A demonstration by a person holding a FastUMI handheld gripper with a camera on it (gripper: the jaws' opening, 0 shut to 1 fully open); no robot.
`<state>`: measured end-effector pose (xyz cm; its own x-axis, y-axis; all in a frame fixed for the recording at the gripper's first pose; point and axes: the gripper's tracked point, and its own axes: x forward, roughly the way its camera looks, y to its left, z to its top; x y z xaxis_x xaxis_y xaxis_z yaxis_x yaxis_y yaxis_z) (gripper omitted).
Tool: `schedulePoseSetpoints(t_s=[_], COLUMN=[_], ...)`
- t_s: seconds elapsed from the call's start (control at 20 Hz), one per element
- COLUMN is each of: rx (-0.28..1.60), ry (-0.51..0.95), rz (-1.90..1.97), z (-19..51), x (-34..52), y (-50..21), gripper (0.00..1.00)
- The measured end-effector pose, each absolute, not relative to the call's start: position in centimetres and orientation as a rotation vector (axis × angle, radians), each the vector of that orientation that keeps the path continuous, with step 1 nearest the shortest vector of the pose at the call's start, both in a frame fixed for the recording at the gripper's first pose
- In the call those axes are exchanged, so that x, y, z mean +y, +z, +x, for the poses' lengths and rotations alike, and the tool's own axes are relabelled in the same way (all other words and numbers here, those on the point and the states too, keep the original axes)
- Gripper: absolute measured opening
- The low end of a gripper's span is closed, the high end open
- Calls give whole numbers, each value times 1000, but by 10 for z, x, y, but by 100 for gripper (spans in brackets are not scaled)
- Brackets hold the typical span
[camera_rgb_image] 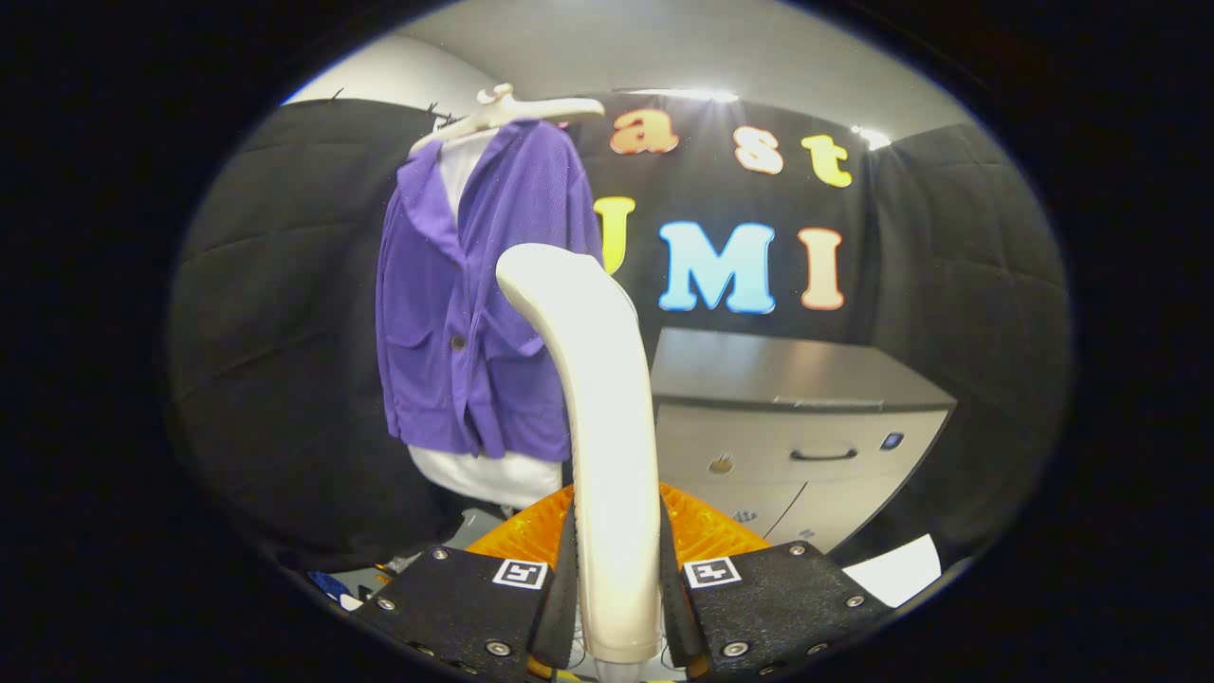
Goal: Iron the clothes twice with a garment steamer, once on the left side and once on the right side.
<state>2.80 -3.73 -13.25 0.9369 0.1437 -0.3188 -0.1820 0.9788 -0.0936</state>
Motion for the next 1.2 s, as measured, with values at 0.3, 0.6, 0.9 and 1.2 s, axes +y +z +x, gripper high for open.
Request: schedulePoseSetpoints(t_s=[0.3, 0.6, 0.9, 1.2], rx=[65, -59, 41, 60], ry=[85, 13, 51, 41], rz=[-174, -174, -186, -156], z=[23, -14, -33, -40], x=[-65, -70, -62, -61], y=[-22, -1, -39, -48], gripper=[38, 38, 38, 38])
